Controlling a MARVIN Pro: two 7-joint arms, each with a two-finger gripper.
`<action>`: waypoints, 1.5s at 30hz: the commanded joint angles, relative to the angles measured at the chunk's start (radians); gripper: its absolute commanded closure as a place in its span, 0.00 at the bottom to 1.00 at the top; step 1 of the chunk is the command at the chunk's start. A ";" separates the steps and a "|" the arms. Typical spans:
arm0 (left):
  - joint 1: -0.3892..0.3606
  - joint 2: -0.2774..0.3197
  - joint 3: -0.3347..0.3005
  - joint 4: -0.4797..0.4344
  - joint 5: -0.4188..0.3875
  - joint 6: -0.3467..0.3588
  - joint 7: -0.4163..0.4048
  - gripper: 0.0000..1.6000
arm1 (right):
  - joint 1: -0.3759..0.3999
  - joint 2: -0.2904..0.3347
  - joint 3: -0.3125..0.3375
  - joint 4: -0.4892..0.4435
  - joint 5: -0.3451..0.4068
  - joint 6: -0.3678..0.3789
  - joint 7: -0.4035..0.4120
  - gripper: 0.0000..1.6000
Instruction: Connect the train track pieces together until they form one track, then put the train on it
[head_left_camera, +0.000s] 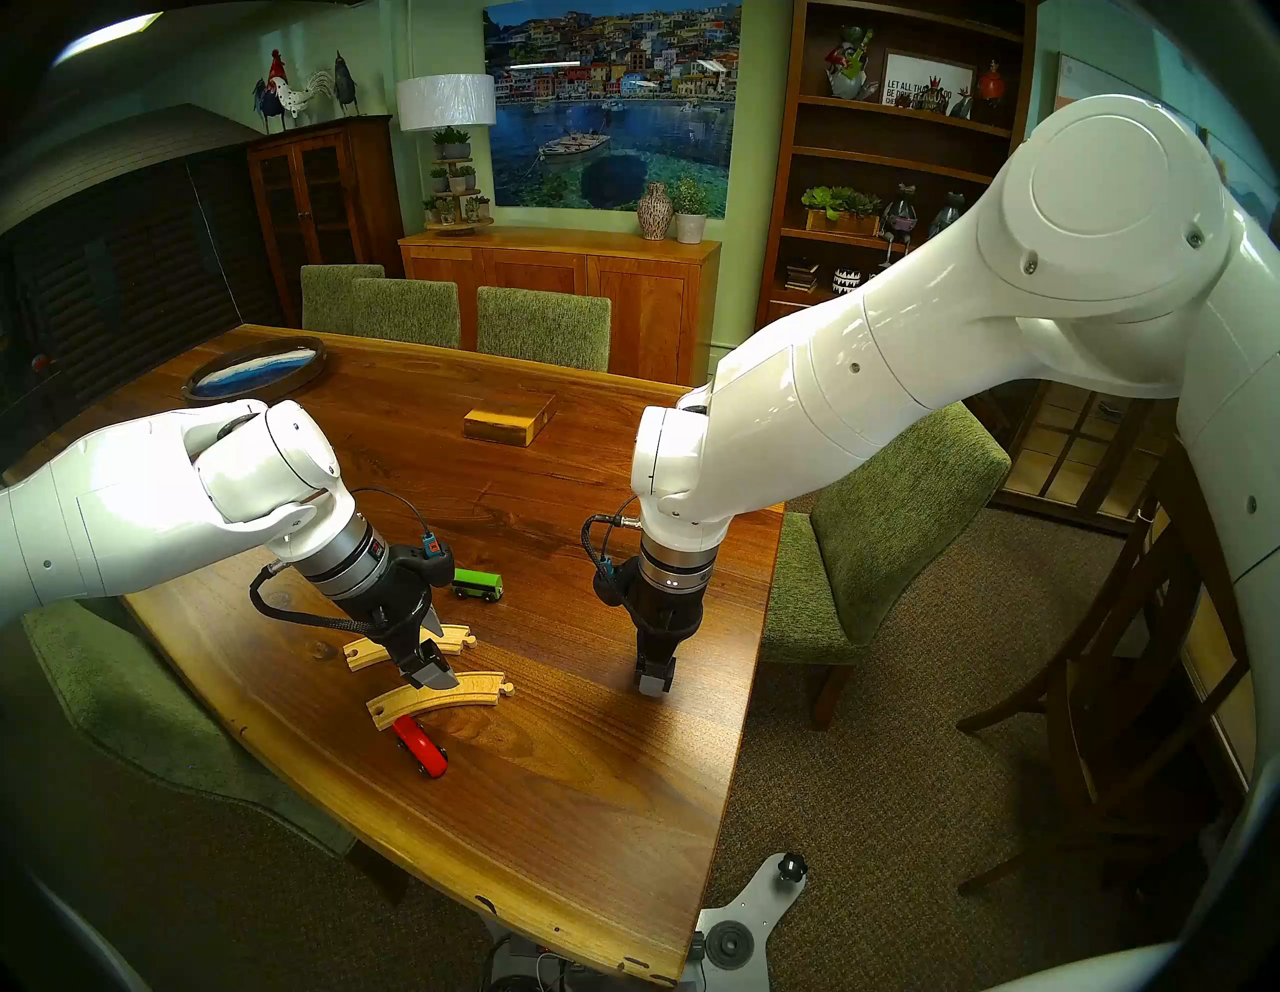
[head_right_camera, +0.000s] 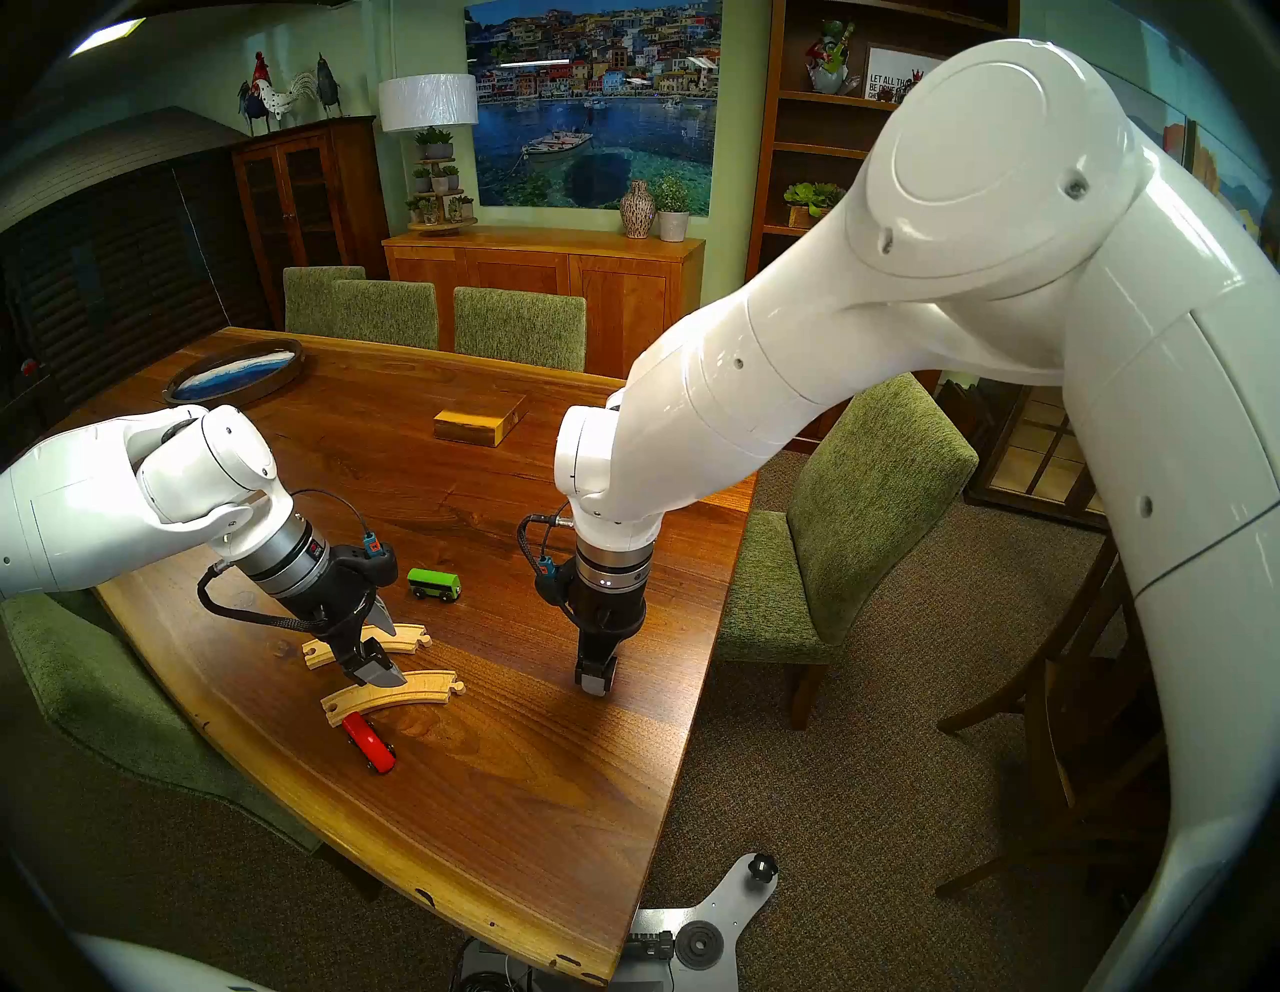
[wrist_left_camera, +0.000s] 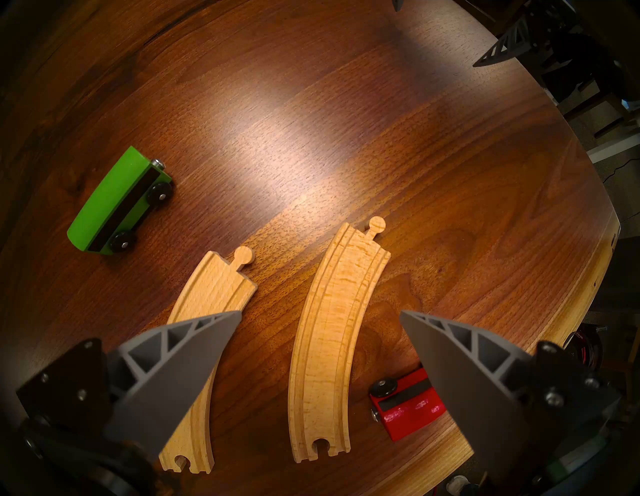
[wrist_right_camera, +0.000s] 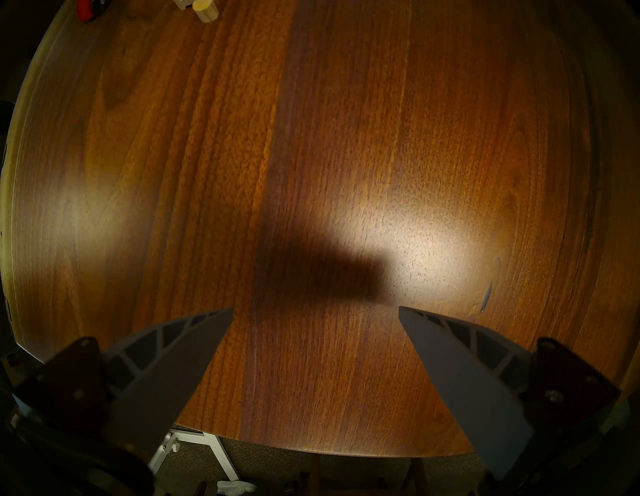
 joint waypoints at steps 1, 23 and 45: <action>-0.019 0.002 -0.022 -0.007 -0.002 0.007 0.024 0.00 | 0.020 0.003 0.005 0.004 0.000 0.002 0.000 0.00; -0.079 0.122 -0.020 -0.058 0.089 0.016 -0.082 0.00 | 0.018 0.004 0.006 0.005 -0.002 0.003 0.000 0.00; -0.059 0.224 0.014 -0.079 0.243 -0.059 -0.174 0.00 | 0.019 0.005 0.007 0.004 -0.002 0.004 0.000 0.00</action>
